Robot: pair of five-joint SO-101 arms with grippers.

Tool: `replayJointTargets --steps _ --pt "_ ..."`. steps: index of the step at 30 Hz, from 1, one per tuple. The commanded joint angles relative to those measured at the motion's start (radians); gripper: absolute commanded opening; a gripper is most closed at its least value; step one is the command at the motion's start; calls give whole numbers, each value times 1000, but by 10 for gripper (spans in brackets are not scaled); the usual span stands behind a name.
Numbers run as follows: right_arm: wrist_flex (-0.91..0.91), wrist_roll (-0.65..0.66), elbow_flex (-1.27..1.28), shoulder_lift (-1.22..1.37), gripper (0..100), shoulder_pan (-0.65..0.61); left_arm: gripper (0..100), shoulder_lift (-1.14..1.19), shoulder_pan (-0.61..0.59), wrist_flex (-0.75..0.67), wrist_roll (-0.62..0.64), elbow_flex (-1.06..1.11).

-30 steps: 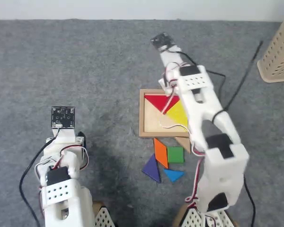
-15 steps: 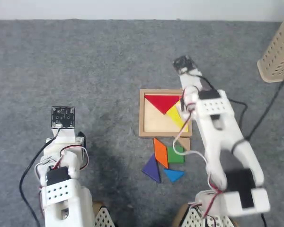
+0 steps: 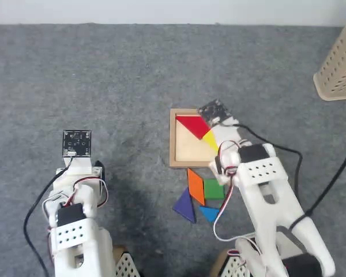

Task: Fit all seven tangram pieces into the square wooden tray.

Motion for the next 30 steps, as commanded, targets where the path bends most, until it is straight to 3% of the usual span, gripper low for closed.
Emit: replayJointTargets --steps 1,6,12,18,30 --pt "-31 28 51 -45 80 -39 168 -20 -5 -26 -6 -4" --pt "-99 20 110 -39 190 -108 168 -20 -5 -26 -6 -4" --pt "-68 15 112 -48 191 -124 168 -20 -5 -26 -6 -4" --pt "-21 11 112 -48 191 -228 168 -20 -5 -26 -6 -4" --pt "-30 -114 75 -48 191 -300 168 -20 -5 -26 -6 -4"
